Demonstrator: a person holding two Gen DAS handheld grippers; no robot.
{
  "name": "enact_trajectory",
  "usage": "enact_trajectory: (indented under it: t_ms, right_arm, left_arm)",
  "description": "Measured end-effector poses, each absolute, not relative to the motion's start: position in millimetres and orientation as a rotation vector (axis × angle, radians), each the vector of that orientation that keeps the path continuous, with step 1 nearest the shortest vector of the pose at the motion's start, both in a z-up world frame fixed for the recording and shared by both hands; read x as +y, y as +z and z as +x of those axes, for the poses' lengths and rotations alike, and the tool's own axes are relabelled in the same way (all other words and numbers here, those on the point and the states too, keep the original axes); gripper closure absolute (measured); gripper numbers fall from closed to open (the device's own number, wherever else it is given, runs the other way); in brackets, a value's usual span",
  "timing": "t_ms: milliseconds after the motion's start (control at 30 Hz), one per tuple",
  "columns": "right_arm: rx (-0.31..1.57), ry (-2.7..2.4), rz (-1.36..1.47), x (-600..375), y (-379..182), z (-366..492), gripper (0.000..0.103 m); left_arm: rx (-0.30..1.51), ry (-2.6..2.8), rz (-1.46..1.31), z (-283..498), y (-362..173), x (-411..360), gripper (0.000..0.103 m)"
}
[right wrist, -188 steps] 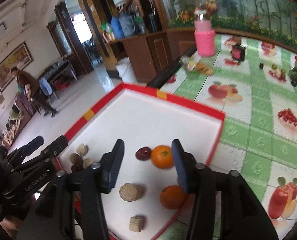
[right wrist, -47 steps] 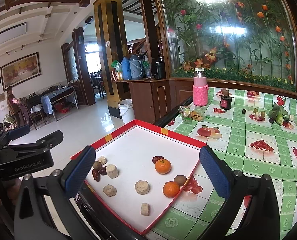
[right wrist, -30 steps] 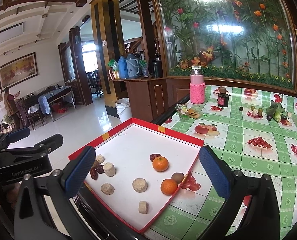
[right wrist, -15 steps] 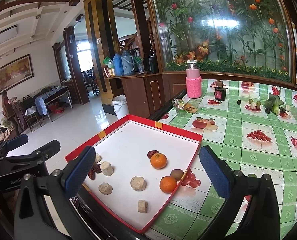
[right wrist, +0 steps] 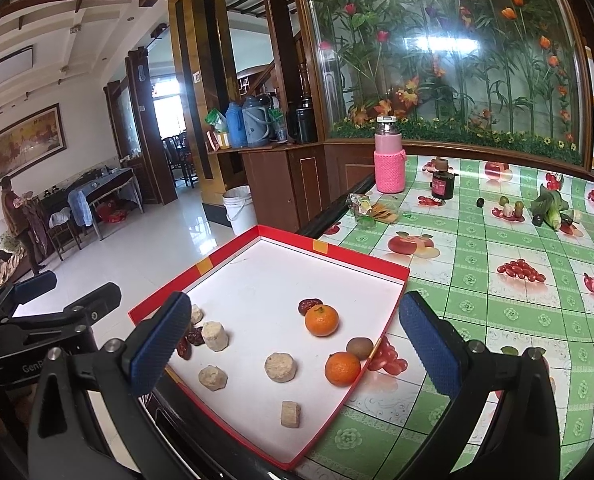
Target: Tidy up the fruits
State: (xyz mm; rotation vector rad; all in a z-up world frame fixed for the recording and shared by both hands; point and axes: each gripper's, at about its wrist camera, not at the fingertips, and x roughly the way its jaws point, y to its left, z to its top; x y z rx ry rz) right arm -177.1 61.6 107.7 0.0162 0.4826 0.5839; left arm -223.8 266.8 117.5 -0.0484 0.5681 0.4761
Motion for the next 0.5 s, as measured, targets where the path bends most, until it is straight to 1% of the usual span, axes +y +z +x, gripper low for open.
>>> enact_trajectory:
  t_ms: [500]
  right_arm:
    - [0.49, 0.592, -0.019, 82, 105, -181, 0.0]
  left_arm:
    - [0.578, 0.487, -0.056, -225, 109, 276, 0.0]
